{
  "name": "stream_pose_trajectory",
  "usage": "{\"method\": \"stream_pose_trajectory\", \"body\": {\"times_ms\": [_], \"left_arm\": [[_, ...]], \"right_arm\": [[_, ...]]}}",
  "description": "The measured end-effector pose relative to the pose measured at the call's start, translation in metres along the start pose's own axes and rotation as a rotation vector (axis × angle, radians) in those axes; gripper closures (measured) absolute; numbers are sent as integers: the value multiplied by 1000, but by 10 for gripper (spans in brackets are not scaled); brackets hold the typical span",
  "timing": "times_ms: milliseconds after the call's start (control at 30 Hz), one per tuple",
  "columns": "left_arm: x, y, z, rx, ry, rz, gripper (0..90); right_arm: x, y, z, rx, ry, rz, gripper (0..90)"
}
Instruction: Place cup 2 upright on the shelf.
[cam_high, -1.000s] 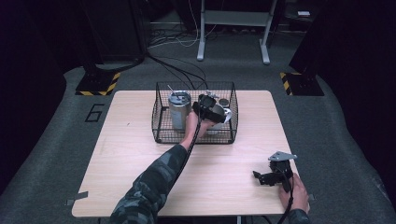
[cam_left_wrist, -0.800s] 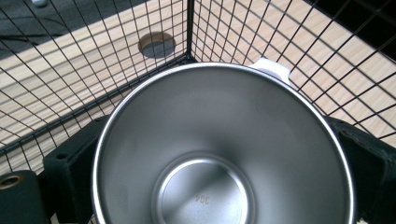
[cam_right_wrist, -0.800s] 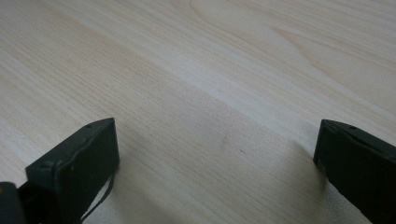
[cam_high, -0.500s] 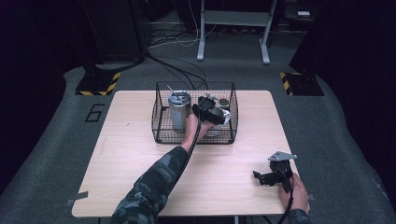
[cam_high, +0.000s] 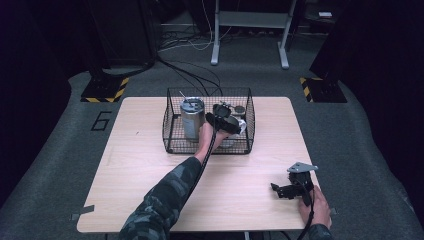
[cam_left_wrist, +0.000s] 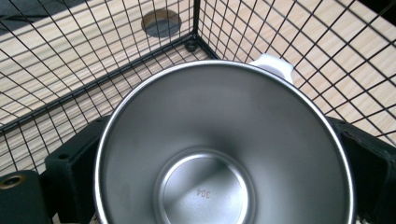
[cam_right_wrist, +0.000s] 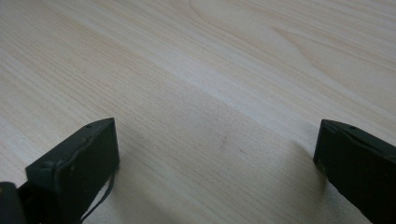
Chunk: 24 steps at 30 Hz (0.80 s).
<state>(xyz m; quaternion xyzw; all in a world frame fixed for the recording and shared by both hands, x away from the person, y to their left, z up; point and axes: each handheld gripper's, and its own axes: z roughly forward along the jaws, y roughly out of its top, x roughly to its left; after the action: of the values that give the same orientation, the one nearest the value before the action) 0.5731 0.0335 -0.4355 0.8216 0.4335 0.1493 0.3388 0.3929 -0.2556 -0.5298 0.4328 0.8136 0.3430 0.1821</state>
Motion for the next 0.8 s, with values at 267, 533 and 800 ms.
{"method": "stream_pose_trajectory", "body": {"times_ms": [267, 533, 800], "left_arm": [[2, 0, -5, -19, -14, -20, 40], [0, 2, -15, -29, -31, -5, 3], [-2, 2, -28, -60, -46, 21, 3]], "right_arm": [[0, 0, 0, 0, 2, 2, 0], [0, 0, 0, 1, 2, 3, 0], [0, 0, 0, 2, 2, 0, 0]]}}
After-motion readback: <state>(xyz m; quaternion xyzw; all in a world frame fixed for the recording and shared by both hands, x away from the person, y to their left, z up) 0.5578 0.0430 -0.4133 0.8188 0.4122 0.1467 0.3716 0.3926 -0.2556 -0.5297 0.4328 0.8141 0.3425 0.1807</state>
